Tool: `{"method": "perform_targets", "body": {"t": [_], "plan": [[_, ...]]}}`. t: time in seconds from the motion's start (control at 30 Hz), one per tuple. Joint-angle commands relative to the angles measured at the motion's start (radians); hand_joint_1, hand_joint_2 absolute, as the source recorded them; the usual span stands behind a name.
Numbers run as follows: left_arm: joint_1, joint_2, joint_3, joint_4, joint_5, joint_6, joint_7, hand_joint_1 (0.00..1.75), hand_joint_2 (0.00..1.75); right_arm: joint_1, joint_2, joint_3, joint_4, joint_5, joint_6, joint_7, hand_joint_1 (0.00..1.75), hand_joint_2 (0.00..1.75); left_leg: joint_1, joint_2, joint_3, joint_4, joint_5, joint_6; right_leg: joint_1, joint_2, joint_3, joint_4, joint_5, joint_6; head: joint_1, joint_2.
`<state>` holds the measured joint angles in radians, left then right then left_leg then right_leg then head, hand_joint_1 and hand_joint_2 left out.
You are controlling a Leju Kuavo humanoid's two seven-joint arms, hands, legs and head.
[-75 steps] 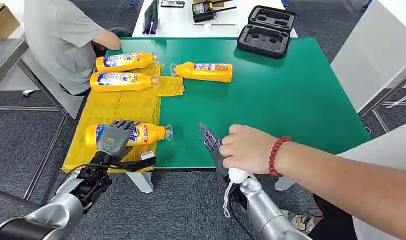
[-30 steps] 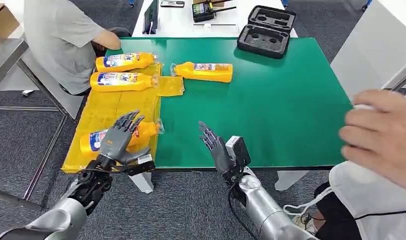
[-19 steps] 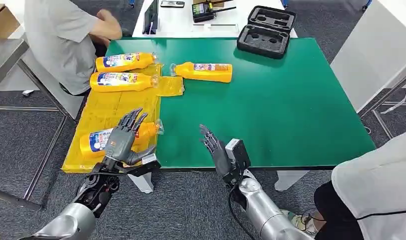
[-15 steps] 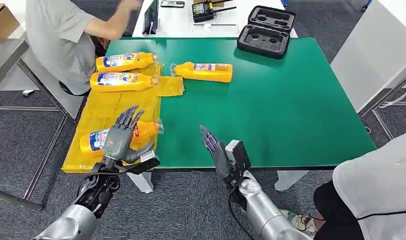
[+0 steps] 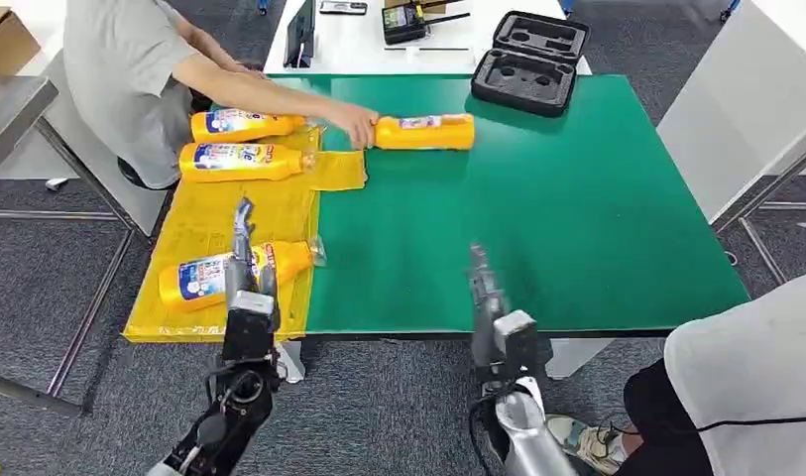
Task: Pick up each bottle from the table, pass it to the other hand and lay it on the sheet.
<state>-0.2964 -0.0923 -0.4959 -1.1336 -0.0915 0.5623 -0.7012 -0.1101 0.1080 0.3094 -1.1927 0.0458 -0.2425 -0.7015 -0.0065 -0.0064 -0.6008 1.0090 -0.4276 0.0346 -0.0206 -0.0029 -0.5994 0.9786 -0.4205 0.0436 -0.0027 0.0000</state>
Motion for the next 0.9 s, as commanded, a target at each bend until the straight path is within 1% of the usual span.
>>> {"method": "perform_targets", "body": {"t": [0.03, 0.23, 0.27, 0.3, 0.33, 0.37, 0.4, 0.47, 0.5, 0.53, 0.57, 0.6, 0.63, 0.67, 0.73, 0.77, 0.8, 0.83, 0.9], "plan": [[0.016, 0.002, -0.051, -0.083, 0.016, -0.019, 0.003, 0.00, 0.00, 0.054, 0.006, -0.043, -0.226, 0.010, -0.045, 0.003, 0.00, 0.00, 0.001, 0.001, 0.002, 0.000, -0.001, -0.002, 0.001, 0.001, 0.002, 0.000, -0.001, -0.002, 0.000, 0.000], [0.016, 0.002, -0.051, -0.083, 0.016, -0.019, 0.003, 0.00, 0.00, 0.054, 0.006, -0.043, -0.226, 0.010, -0.045, 0.003, 0.00, 0.00, 0.001, 0.001, 0.003, 0.000, -0.001, -0.002, 0.001, 0.000, 0.003, 0.000, -0.001, -0.002, 0.000, 0.000], [0.017, -0.009, -0.034, -0.082, 0.027, -0.043, 0.003, 0.00, 0.00, 0.052, 0.008, -0.041, -0.217, -0.006, -0.066, 0.003, 0.00, 0.00, 0.002, 0.001, 0.005, 0.000, -0.002, -0.002, 0.002, 0.000, 0.005, 0.000, -0.002, -0.003, 0.000, 0.000], [0.038, -0.045, 0.029, -0.083, 0.067, -0.110, 0.003, 0.00, 0.00, 0.047, 0.030, -0.074, -0.130, -0.074, -0.056, 0.003, 0.00, 0.00, 0.001, 0.001, 0.004, 0.000, -0.001, -0.002, 0.001, 0.000, 0.004, 0.000, -0.001, -0.002, 0.000, 0.000], [0.042, -0.049, 0.028, -0.095, 0.060, -0.112, 0.003, 0.00, 0.00, 0.045, 0.037, -0.081, -0.089, -0.085, -0.060, 0.003, 0.00, 0.00, 0.002, 0.001, 0.005, 0.000, -0.001, -0.002, 0.002, 0.000, 0.005, -0.001, -0.001, -0.002, 0.000, 0.000], [0.063, -0.050, 0.018, -0.135, 0.040, -0.102, 0.003, 0.00, 0.00, 0.028, 0.038, -0.077, -0.002, -0.088, -0.077, 0.003, 0.00, 0.00, 0.003, 0.002, 0.007, 0.000, -0.002, -0.003, 0.003, 0.001, 0.008, -0.002, -0.002, -0.003, 0.000, 0.000], [0.074, -0.054, 0.010, -0.148, 0.040, -0.102, 0.003, 0.00, 0.00, 0.015, 0.046, -0.076, 0.052, -0.053, -0.153, 0.003, 0.00, 0.00, 0.002, 0.003, 0.007, -0.001, -0.001, -0.002, 0.002, 0.002, 0.007, -0.003, 0.000, -0.002, 0.000, 0.000], [0.087, -0.047, -0.017, -0.165, 0.027, -0.079, 0.003, 0.00, 0.00, -0.005, 0.046, -0.054, 0.113, 0.008, -0.249, 0.003, 0.00, 0.00, 0.003, 0.003, 0.009, -0.002, -0.002, -0.003, 0.003, 0.002, 0.009, -0.003, -0.001, -0.003, 0.000, 0.000], [0.095, -0.043, -0.030, -0.171, 0.035, -0.083, 0.003, 0.00, 0.00, -0.014, 0.031, -0.029, 0.129, 0.055, -0.287, 0.005, 0.00, 0.00, 0.002, 0.004, 0.007, -0.001, -0.002, -0.002, 0.002, 0.003, 0.007, -0.002, -0.001, -0.002, 0.000, 0.000], [0.097, -0.040, -0.040, -0.173, 0.039, -0.085, 0.003, 0.00, 0.00, -0.019, 0.011, -0.002, 0.132, 0.124, -0.336, 0.005, 0.00, 0.00, 0.002, 0.004, 0.007, -0.001, -0.002, -0.002, 0.002, 0.003, 0.007, -0.002, -0.001, -0.002, 0.000, 0.000], [0.091, -0.039, -0.061, -0.161, 0.046, -0.095, 0.003, 0.00, 0.00, -0.029, -0.031, 0.039, 0.123, 0.274, -0.420, 0.032, 0.00, 0.00, 0.001, 0.004, 0.005, -0.001, -0.001, -0.002, 0.001, 0.003, 0.005, -0.001, 0.000, -0.002, 0.000, 0.000], [0.083, -0.043, -0.076, -0.146, 0.053, -0.109, 0.003, 0.00, 0.00, -0.035, -0.068, 0.037, 0.090, 0.320, -0.400, 0.080, 0.00, 0.00, 0.002, 0.004, 0.008, -0.001, -0.002, -0.003, 0.002, 0.004, 0.008, -0.002, -0.001, -0.003, 0.000, 0.000], [0.080, -0.048, -0.086, -0.140, 0.052, -0.112, 0.003, 0.00, 0.00, -0.042, -0.090, 0.024, 0.074, 0.351, -0.402, 0.099, 0.00, 0.00, 0.001, 0.002, 0.004, -0.001, -0.001, -0.001, 0.001, 0.001, 0.005, -0.001, 0.000, -0.001, -0.001, 0.000], [0.082, -0.051, -0.098, -0.137, 0.066, -0.133, 0.003, 0.00, 0.00, -0.051, -0.122, 0.006, 0.063, 0.406, -0.380, 0.141, 0.00, 0.00, 0.001, 0.001, 0.005, 0.000, -0.001, -0.002, 0.001, 0.000, 0.006, -0.001, -0.001, -0.002, 0.000, 0.000], [0.092, -0.060, -0.106, -0.127, 0.074, -0.156, 0.003, 0.00, 0.00, -0.064, -0.154, -0.024, 0.074, 0.455, -0.358, 0.159, 0.00, 0.00, 0.001, 0.000, 0.004, 0.000, -0.001, -0.001, 0.001, -0.001, 0.005, -0.001, -0.001, -0.001, -0.001, 0.000], [0.103, -0.063, -0.117, -0.122, 0.065, -0.144, 0.003, 0.00, 0.00, -0.078, -0.172, -0.037, 0.107, 0.508, -0.352, 0.168, 0.00, 0.00, 0.001, 0.000, 0.004, 0.000, 0.000, -0.001, 0.001, -0.001, 0.005, -0.001, 0.000, -0.001, 0.000, 0.000], [0.106, -0.063, -0.128, -0.123, 0.057, -0.132, 0.003, 0.00, 0.00, -0.086, -0.174, -0.045, 0.125, 0.516, -0.343, 0.166, 0.00, 0.00, 0.001, 0.000, 0.007, -0.001, -0.001, -0.001, 0.002, -0.001, 0.008, -0.003, 0.000, -0.002, -0.001, 0.000], [0.108, -0.064, -0.143, -0.123, 0.050, -0.120, 0.003, 0.00, 0.00, -0.111, -0.177, -0.047, 0.170, 0.536, -0.321, 0.178, 0.00, 0.00, 0.000, 0.000, 0.003, -0.001, 0.000, 0.000, 0.000, 0.000, 0.004, -0.002, 0.000, 0.000, 0.000, 0.000], [0.107, -0.070, -0.153, -0.125, 0.059, -0.132, 0.003, 0.00, 0.00, -0.162, -0.175, -0.049, 0.263, 0.616, -0.324, 0.234, 0.00, 0.00, 0.000, 0.002, 0.004, -0.001, 0.000, -0.001, 0.000, 0.001, 0.005, -0.002, 0.000, -0.001, 0.000, 0.000]]}}
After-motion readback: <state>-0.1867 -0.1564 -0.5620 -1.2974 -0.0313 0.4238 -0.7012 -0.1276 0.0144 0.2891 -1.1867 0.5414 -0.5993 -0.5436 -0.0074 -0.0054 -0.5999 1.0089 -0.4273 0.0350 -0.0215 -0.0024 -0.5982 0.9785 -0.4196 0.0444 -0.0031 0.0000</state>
